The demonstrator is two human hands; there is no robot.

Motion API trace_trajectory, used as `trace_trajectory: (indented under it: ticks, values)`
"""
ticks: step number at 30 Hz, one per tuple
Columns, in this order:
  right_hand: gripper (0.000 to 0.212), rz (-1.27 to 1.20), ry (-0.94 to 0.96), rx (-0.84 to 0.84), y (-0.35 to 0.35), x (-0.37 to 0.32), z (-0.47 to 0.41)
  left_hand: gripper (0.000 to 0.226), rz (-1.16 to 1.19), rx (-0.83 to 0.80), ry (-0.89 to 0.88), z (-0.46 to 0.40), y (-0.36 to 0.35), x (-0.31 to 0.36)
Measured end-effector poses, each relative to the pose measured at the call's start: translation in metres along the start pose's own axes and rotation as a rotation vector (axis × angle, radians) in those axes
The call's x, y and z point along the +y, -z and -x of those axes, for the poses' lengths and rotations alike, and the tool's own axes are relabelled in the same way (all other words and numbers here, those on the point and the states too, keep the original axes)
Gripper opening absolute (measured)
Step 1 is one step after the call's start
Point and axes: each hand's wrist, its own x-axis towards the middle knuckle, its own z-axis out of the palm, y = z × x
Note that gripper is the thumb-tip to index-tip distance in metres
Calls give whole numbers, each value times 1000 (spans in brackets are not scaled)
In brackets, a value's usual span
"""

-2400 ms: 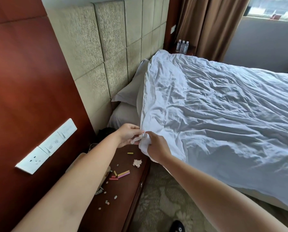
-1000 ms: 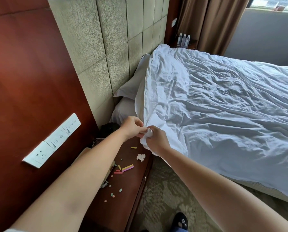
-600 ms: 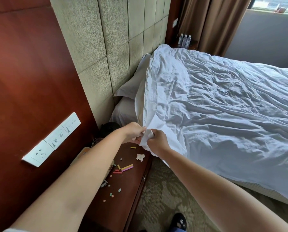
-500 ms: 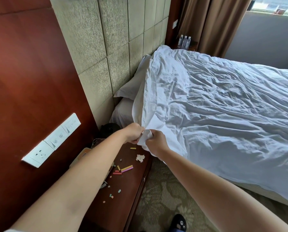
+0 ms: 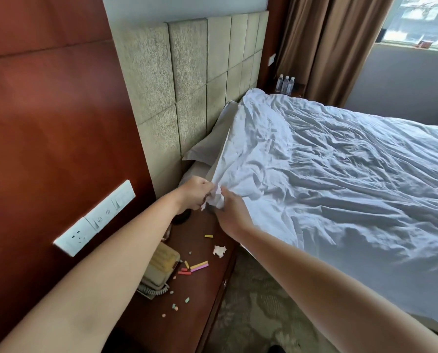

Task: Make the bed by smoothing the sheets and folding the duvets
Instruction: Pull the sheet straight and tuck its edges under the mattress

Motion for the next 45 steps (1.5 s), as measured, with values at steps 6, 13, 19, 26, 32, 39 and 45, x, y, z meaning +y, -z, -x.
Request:
trace_trajectory:
  ticks: [6, 13, 19, 26, 32, 39, 45]
  values:
    - [68, 214, -25, 128, -7, -13, 5, 42, 119, -99, -35, 16, 6, 11]
    - [32, 318, 114, 14, 11, -9, 6, 28, 240, -16, 158, 0, 3, -14]
    - [32, 423, 223, -120, 15, -9, 5, 54, 323, -22, 227, -27, -8, -22]
    - [45, 429, 245, -215, 18, 1, -2, 57, 327, -29, 147, -59, -24, -17]
    - [43, 392, 250, -238, 20, 9, -5, 38, 246, -76, 219, -70, -31, -10]
    - [38, 350, 268, -170, 18, 6, -5, 18, 434, -15, 279, -49, -12, -2]
    - [40, 326, 271, -138, 9, 4, -2, 19, 585, 44, 340, -40, -7, -26]
